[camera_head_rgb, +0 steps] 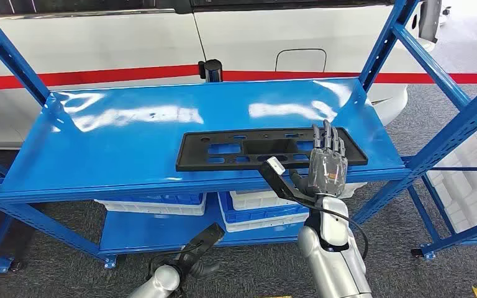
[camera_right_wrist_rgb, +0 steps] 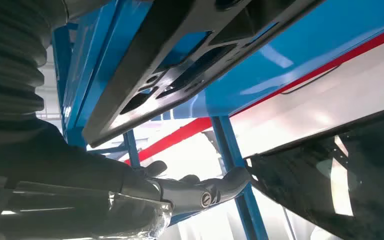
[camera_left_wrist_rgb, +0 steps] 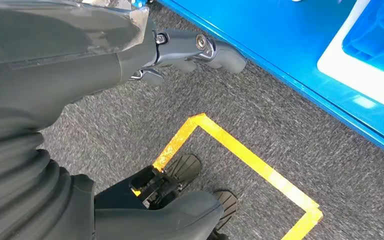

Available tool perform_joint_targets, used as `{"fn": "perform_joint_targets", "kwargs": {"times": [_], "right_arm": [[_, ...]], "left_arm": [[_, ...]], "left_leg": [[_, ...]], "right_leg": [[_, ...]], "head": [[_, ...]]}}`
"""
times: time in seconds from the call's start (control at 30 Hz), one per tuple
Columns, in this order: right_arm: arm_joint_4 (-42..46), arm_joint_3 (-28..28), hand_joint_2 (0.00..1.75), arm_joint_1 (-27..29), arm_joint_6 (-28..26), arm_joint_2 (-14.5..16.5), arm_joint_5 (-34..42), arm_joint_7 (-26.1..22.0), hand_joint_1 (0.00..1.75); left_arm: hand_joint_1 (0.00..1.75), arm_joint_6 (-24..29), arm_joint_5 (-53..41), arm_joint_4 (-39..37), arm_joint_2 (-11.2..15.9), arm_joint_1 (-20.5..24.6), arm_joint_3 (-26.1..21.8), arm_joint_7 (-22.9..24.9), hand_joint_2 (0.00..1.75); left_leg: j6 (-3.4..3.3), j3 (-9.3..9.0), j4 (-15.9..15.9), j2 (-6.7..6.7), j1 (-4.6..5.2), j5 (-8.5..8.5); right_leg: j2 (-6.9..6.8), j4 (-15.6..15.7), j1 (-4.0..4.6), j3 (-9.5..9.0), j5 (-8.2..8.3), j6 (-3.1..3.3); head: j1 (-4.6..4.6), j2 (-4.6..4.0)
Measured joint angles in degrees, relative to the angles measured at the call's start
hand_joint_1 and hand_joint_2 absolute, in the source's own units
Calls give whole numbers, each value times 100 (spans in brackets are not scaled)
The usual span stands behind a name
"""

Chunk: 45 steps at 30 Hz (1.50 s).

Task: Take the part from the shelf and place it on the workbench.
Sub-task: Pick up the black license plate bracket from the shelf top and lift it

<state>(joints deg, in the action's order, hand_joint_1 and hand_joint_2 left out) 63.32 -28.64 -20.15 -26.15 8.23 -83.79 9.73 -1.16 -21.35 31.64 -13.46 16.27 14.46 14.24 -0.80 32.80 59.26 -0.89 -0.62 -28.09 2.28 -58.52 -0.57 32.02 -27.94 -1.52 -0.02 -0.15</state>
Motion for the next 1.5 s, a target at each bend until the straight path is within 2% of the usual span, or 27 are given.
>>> {"fn": "perform_joint_targets", "kwargs": {"times": [0.77,0.9,1.5], "right_arm": [[-1486,-220,175,-796,75,366,107,125,0],[-1588,-236,175,-847,78,382,133,126,174],[-1500,-356,175,-814,218,395,305,-9,175]], "left_arm": [[0,84,220,-152,-64,74,-1,-26,175],[0,97,231,-163,-70,76,-1,-25,175],[0,128,458,-235,-20,78,75,-103,175]], "left_leg": [[-4,0,0,0,0,3],[-4,0,0,0,0,3],[-4,-1,0,1,-1,4]], "right_leg": [[0,-1,0,0,0,0],[0,-1,0,0,0,0],[0,-1,1,1,0,0]], "head": [[-1,0],[-1,0],[-1,0]]}}
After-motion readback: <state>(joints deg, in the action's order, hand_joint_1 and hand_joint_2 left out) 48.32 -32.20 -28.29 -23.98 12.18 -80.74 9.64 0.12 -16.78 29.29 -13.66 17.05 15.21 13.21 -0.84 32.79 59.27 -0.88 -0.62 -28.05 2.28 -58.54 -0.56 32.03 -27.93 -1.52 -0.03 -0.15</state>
